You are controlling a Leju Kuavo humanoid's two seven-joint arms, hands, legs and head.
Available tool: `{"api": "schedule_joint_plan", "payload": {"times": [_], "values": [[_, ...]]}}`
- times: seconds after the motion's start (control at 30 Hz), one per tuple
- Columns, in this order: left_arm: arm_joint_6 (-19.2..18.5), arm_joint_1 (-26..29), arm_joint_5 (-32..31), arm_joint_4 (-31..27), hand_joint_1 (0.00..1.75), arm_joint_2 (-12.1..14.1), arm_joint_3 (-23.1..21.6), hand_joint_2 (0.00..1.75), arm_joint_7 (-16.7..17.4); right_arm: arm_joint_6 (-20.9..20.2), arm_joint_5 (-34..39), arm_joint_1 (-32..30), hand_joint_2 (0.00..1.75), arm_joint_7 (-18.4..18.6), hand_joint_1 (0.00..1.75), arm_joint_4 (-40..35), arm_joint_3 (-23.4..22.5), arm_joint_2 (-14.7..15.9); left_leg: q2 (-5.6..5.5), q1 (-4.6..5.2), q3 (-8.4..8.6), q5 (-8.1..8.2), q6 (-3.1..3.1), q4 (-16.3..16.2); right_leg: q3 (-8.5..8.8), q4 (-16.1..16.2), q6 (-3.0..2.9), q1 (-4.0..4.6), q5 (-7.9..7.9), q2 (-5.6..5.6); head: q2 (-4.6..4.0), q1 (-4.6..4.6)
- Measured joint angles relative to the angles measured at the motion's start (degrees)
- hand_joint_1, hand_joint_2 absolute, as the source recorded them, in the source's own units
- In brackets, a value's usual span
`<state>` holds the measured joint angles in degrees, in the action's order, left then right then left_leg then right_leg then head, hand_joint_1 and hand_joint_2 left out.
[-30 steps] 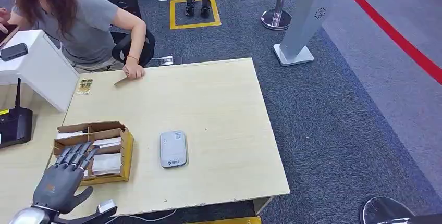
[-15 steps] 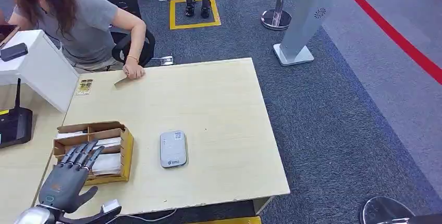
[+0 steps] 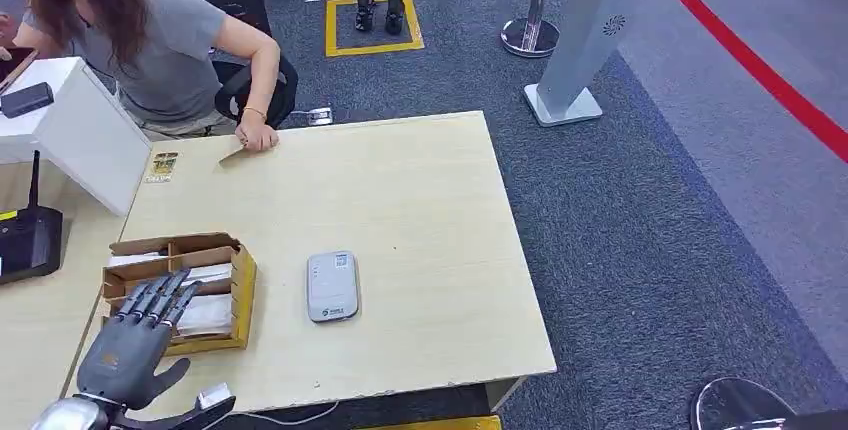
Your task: Pass the card to the sensor for recognition and then transmit it.
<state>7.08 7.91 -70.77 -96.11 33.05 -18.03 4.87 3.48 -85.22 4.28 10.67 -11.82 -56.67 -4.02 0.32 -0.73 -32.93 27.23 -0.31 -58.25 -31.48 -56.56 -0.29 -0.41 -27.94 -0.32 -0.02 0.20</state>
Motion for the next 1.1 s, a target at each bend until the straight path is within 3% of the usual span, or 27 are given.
{"api": "schedule_joint_plan", "payload": {"times": [0.63, 0.7, 0.73, 0.77, 0.8, 0.83, 0.87, 1.1], "values": [[-0.1, 0.0, -0.1, 0.0, 0.00, 0.0, -0.6, 1.75, 0.4, 0.0, 0.0, 0.0, 0.00, 0.1, 0.00, 0.0, 0.0, 0.0, 0.00, 0.00, 0.00, 0.00, 0.00, 0.0, -0.01, 0.0, 0.00, 0.00, 0.00, 0.00, 0.00, 0.00], [-0.1, 0.0, -0.2, 0.0, 0.07, 0.0, -0.6, 1.75, 0.5, 0.1, -0.1, 0.0, 0.00, 0.1, 0.00, 0.0, 0.0, 0.0, 0.00, 0.00, 0.00, 0.00, 0.00, 0.0, 0.00, 0.0, 0.00, 0.00, 0.00, 0.00, -0.02, 0.00], [-0.1, -0.1, -0.3, 0.0, 0.28, 0.0, -0.6, 1.75, 0.6, 0.1, -0.1, 0.0, 0.00, 0.1, 0.00, 0.0, 0.0, 0.0, 0.00, 0.00, 0.00, 0.00, 0.00, 0.0, 0.00, 0.0, 0.00, 0.00, 0.00, 0.00, 0.00, 0.00], [-0.1, -0.1, -0.3, 0.0, 0.75, 0.0, -0.6, 1.75, 0.8, 0.2, -0.2, 0.0, 0.00, 0.1, 0.00, 0.0, 0.0, 0.0, 0.00, 0.00, 0.00, 0.00, 0.00, 0.0, -0.01, 0.0, 0.00, 0.00, 0.00, 0.00, 0.00, 0.00], [-0.1, -0.1, -0.3, 0.0, 1.47, 0.0, -0.6, 1.75, 0.9, 0.2, -0.2, 0.0, 0.00, 0.1, 0.00, 0.0, 0.0, 0.0, 0.00, 0.00, 0.00, 0.00, 0.00, 0.0, -0.01, 0.0, 0.00, 0.00, 0.00, 0.00, -0.02, 0.00], [-0.1, -0.1, -0.4, 0.0, 1.68, 0.0, -0.6, 1.75, 0.9, 0.2, -0.2, 0.0, 0.00, 0.1, 0.00, 0.0, 0.0, 0.0, 0.00, 0.00, 0.00, 0.00, 0.00, 0.0, 0.00, 0.0, 0.00, 0.00, 0.00, 0.00, -0.02, 0.00], [-0.1, -0.1, -0.4, 0.0, 1.75, 0.0, -0.6, 1.75, 1.0, 0.2, -0.2, 0.0, 0.00, 0.1, 0.00, 0.0, 0.0, 0.0, 0.00, 0.00, 0.00, 0.00, 0.00, 0.0, 0.00, 0.0, 0.00, 0.00, 0.00, 0.00, 0.00, 0.00], [-0.1, -0.2, -0.5, 0.0, 1.75, 0.0, -0.6, 1.75, 1.0, 0.2, -0.2, 0.0, 0.00, 0.1, 0.00, 0.0, 0.0, 0.0, 0.00, 0.00, 0.00, 0.00, 0.00, 0.0, 0.00, 0.0, 0.00, 0.00, 0.00, 0.00, -0.02, 0.00]]}}
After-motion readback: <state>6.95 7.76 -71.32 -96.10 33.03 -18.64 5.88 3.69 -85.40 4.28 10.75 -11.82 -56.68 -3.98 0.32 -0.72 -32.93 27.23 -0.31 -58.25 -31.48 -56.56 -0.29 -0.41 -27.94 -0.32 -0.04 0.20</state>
